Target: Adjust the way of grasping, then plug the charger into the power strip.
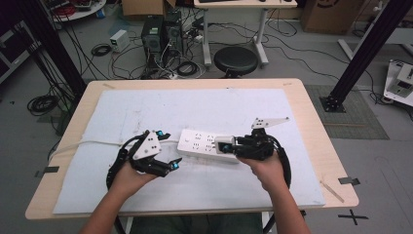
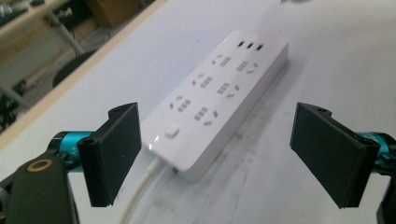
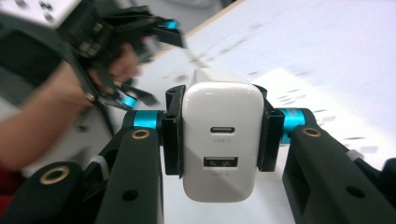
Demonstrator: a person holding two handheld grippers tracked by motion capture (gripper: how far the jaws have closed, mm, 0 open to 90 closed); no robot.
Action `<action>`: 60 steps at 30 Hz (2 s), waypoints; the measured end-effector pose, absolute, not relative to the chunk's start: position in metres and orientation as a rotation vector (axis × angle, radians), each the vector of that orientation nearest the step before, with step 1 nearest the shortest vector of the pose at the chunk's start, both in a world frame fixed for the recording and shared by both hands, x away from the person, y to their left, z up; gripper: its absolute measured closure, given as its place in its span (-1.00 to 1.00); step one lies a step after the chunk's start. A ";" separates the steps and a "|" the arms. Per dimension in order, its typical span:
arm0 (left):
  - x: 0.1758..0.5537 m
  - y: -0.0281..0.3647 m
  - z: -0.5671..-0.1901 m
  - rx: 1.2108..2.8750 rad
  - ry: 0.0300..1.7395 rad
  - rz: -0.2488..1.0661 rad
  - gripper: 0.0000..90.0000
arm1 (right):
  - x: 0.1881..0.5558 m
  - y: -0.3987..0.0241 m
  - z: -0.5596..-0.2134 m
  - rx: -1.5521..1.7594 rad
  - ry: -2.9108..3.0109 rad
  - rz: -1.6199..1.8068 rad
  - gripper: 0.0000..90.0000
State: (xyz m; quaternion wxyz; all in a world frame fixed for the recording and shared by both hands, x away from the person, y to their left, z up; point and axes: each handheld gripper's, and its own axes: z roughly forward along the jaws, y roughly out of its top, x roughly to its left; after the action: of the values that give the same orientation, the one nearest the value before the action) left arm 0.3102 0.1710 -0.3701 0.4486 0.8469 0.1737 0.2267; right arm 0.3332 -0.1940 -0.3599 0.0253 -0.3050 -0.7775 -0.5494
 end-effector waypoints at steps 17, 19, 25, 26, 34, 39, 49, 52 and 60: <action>0.344 0.212 -0.333 2.262 0.574 0.468 -0.63 | 0.331 -0.212 -0.327 -0.878 -2.755 -1.579 0.41; 0.347 0.215 -0.333 2.269 0.582 0.467 -0.63 | 0.332 -0.212 -0.326 -0.879 -2.775 -1.556 0.41; 0.352 0.222 -0.336 2.277 0.607 0.453 -0.63 | 0.337 -0.211 -0.322 -0.802 -2.839 -1.497 0.41; 0.352 0.223 -0.337 2.288 0.604 0.452 -0.63 | 0.338 -0.209 -0.321 -0.795 -2.859 -1.480 0.41; 0.355 0.227 -0.346 2.265 0.623 0.427 -0.63 | 0.347 -0.198 -0.313 -0.704 -2.936 -1.399 0.41; 0.353 0.231 -0.349 2.244 0.630 0.432 -0.63 | 0.351 -0.190 -0.313 -0.670 -3.036 -1.377 0.41; 0.349 0.233 -0.356 2.241 0.632 0.415 -0.63 | 0.366 -0.174 -0.315 -0.683 -3.271 -1.026 0.41; 0.348 0.234 -0.356 2.242 0.629 0.414 -0.63 | 0.374 -0.170 -0.313 -0.608 -3.295 -0.924 0.41; 0.346 0.236 -0.354 2.258 0.610 0.423 -0.63 | 0.397 -0.155 -0.314 -0.486 -3.267 -0.740 0.41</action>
State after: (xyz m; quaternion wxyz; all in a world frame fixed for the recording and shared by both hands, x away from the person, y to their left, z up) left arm 0.3456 0.2355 -0.3543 0.3732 0.8813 0.2381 0.1652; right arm 0.3966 -0.1549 -0.3143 -0.1213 -0.1426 -0.9581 -0.2169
